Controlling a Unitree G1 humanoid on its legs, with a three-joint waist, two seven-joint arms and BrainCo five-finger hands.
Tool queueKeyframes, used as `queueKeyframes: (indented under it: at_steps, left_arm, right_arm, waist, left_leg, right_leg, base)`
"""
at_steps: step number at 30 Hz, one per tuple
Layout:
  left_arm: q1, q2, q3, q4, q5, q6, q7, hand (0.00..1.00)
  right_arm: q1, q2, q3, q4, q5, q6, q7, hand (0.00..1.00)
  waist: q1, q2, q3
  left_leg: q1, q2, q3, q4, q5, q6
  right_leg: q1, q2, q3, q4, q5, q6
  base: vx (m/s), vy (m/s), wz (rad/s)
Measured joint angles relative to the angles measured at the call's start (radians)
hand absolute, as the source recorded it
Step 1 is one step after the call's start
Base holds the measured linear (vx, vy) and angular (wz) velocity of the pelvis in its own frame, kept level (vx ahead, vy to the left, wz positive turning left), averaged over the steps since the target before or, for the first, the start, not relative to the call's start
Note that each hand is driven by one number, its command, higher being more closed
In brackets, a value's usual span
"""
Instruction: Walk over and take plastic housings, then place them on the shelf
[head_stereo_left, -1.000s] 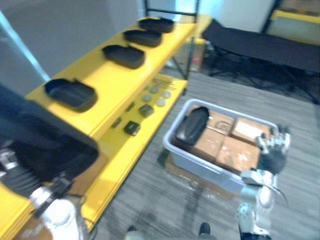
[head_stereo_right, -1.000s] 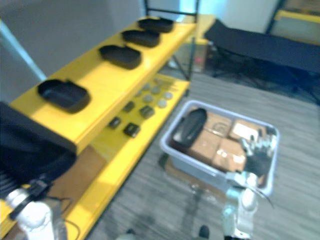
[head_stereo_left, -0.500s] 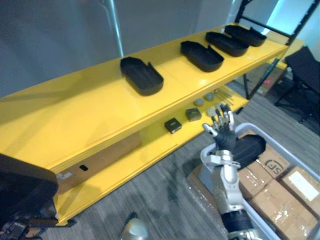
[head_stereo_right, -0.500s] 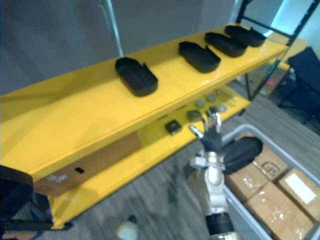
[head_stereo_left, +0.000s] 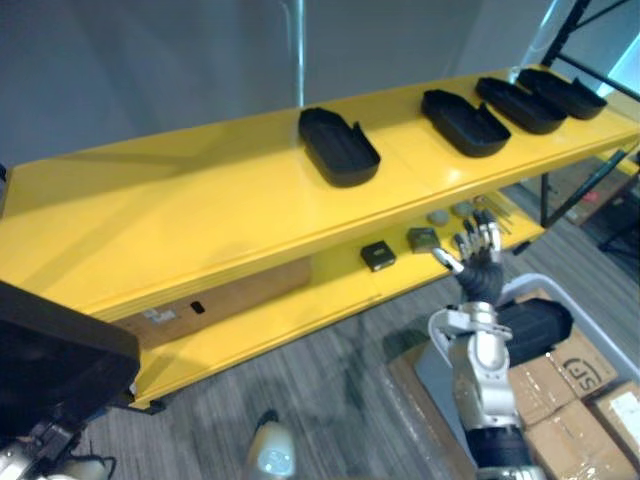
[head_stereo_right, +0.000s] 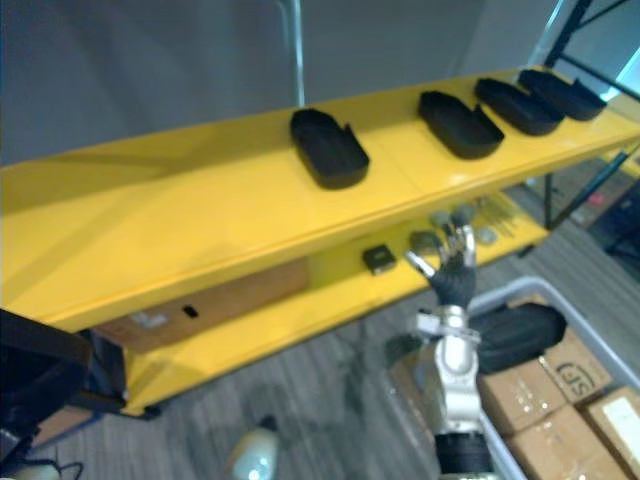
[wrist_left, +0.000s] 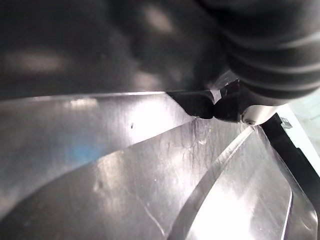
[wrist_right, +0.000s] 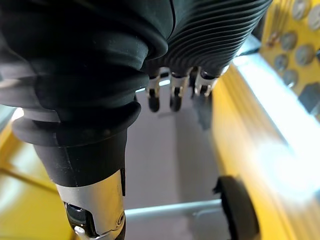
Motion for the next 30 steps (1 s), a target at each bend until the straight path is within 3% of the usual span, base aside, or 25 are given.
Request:
queueKeyframes:
  at_steps: [3, 5, 6, 7, 9, 12, 15, 18, 22, 25, 28, 29, 30]
  left_arm:
    - [-0.018, 0.012, -0.046, -0.002, -0.001, 0.008, -0.04, 1.0]
    - [-0.035, 0.065, -0.108, -0.002, -0.001, 0.015, -0.062, 1.0]
    - [-0.045, 0.081, -0.119, -0.002, 0.0, 0.015, -0.063, 1.0]
    - [-0.054, 0.106, -0.13, -0.002, -0.001, 0.016, -0.062, 1.0]
    - [-0.067, 0.116, -0.146, -0.001, -0.002, 0.016, -0.058, 1.0]
    - [-0.078, 0.115, -0.198, 0.0, 0.005, 0.017, -0.03, 1.0]
    - [-0.102, 0.118, -0.218, -0.001, 0.02, 0.016, -0.008, 1.0]
    - [-0.155, 0.133, -0.227, 0.0, 0.02, 0.016, 0.02, 1.0]
    - [-0.168, 0.153, -0.252, 0.0, 0.046, 0.011, 0.045, 1.0]
    - [-0.177, 0.155, -0.251, -0.011, 0.103, 0.007, 0.057, 1.0]
    - [-0.177, 0.159, -0.25, -0.013, 0.18, 0.011, 0.045, 1.0]
    - [-0.175, 0.165, -0.247, -0.015, 0.209, 0.011, 0.043, 1.0]
    - [-0.17, 0.181, -0.24, -0.019, 0.233, 0.011, 0.036, 1.0]
  right_arm:
    - [0.039, 0.002, -0.021, -0.017, -0.001, -0.007, -0.001, 0.0]
    - [0.104, 0.014, -0.052, -0.063, -0.01, -0.017, -0.002, 0.0]
    - [0.114, 0.019, -0.057, -0.069, -0.012, -0.021, -0.002, 0.0]
    - [0.123, 0.026, -0.064, -0.087, -0.028, -0.028, -0.001, 0.0]
    - [0.097, 0.021, -0.082, -0.111, -0.031, -0.055, 0.0, 0.0]
    - [0.065, 0.008, -0.095, -0.121, -0.041, -0.078, -0.001, 0.0]
    - [0.049, 0.007, -0.094, -0.122, -0.045, -0.079, -0.002, 0.0]
    - [0.003, 0.001, -0.096, -0.138, -0.047, -0.103, -0.007, 0.0]
    - [-0.036, -0.004, -0.098, -0.137, -0.037, -0.12, -0.021, 0.0]
    - [-0.041, -0.003, -0.097, -0.136, -0.038, -0.119, -0.023, 0.0]
    - [-0.029, -0.003, -0.1, -0.137, -0.037, -0.118, -0.025, 0.0]
    - [-0.013, -0.003, -0.098, -0.137, -0.028, -0.118, -0.024, 0.0]
    - [0.01, 0.0, -0.097, -0.137, -0.025, -0.117, -0.021, 0.0]
  waist:
    - [-0.023, -0.006, 0.013]
    - [-0.045, -0.01, 0.021]
    - [-0.05, -0.008, 0.028]
    - [-0.056, -0.025, 0.036]
    - [-0.058, -0.039, 0.06]
    - [-0.066, -0.008, 0.097]
    - [-0.082, 0.002, 0.114]
    - [-0.086, 0.0, 0.153]
    - [-0.087, 0.019, 0.166]
    - [-0.086, 0.023, 0.171]
    - [-0.089, 0.019, 0.173]
    - [-0.09, 0.019, 0.173]
    - [-0.091, 0.019, 0.174]
  left_leg:
    - [-0.01, -0.029, -0.054, 0.02, 0.003, 0.004]
    - [-0.027, -0.063, -0.128, 0.016, 0.01, 0.016]
    - [-0.029, -0.069, -0.138, 0.006, 0.015, 0.02]
    - [-0.034, -0.08, -0.151, -0.019, 0.035, 0.022]
    - [-0.052, -0.071, -0.151, -0.054, 0.08, 0.011]
    - [-0.074, -0.047, -0.129, -0.101, 0.138, 0.005]
    - [-0.073, -0.031, -0.122, -0.124, 0.152, 0.004]
    - [-0.074, -0.009, -0.067, -0.129, 0.161, 0.017]
    - [-0.075, 0.016, -0.022, -0.137, 0.184, 0.029]
    - [-0.121, 0.012, -0.019, -0.026, 0.136, 0.005]
    - [-0.129, -0.019, -0.019, 0.095, 0.045, 0.018]
    - [-0.124, -0.026, -0.019, 0.122, 0.018, 0.026]
    - [-0.112, -0.031, -0.019, 0.142, -0.007, 0.027]
  right_leg:
    - [-0.015, -0.009, 0.137, 0.079, -0.02, -0.034]
    - [-0.045, -0.009, 0.274, 0.185, -0.051, -0.081]
    - [-0.048, -0.009, 0.292, 0.2, -0.065, -0.094]
    - [-0.048, -0.008, 0.301, 0.201, -0.089, -0.107]
    - [-0.054, 0.005, 0.304, 0.16, -0.117, -0.093]
    - [-0.077, 0.03, 0.337, 0.1, -0.118, -0.087]
    - [-0.084, 0.043, 0.353, 0.081, -0.119, -0.084]
    - [-0.089, 0.046, 0.376, 0.067, -0.148, -0.041]
    - [-0.109, 0.049, 0.383, 0.079, -0.157, -0.026]
    - [-0.105, 0.043, 0.381, 0.103, -0.166, -0.018]
    - [-0.09, 0.007, 0.382, 0.198, -0.165, -0.026]
    - [-0.117, -0.011, 0.397, 0.292, -0.159, -0.056]
    - [-0.158, -0.024, 0.431, 0.408, -0.133, -0.117]
  base:
    - [-0.02, 0.083, 0.58]
    - [-0.04, 0.064, 0.99]
    - [-0.06, -0.036, 0.79]
    - [-0.07, -0.093, 0.52]
    - [-0.1, -0.129, 0.24]
    - [-0.13, -0.077, -0.11]
    - [-0.13, -0.032, -0.13]
    - [-0.13, -0.033, -0.15]
    - [-0.07, -0.032, -0.03]
    - [0.03, 0.027, 0.0]
    - [0.08, 0.092, 0.08]
    - [0.06, 0.125, 0.13]
    - [0.04, 0.109, 0.11]
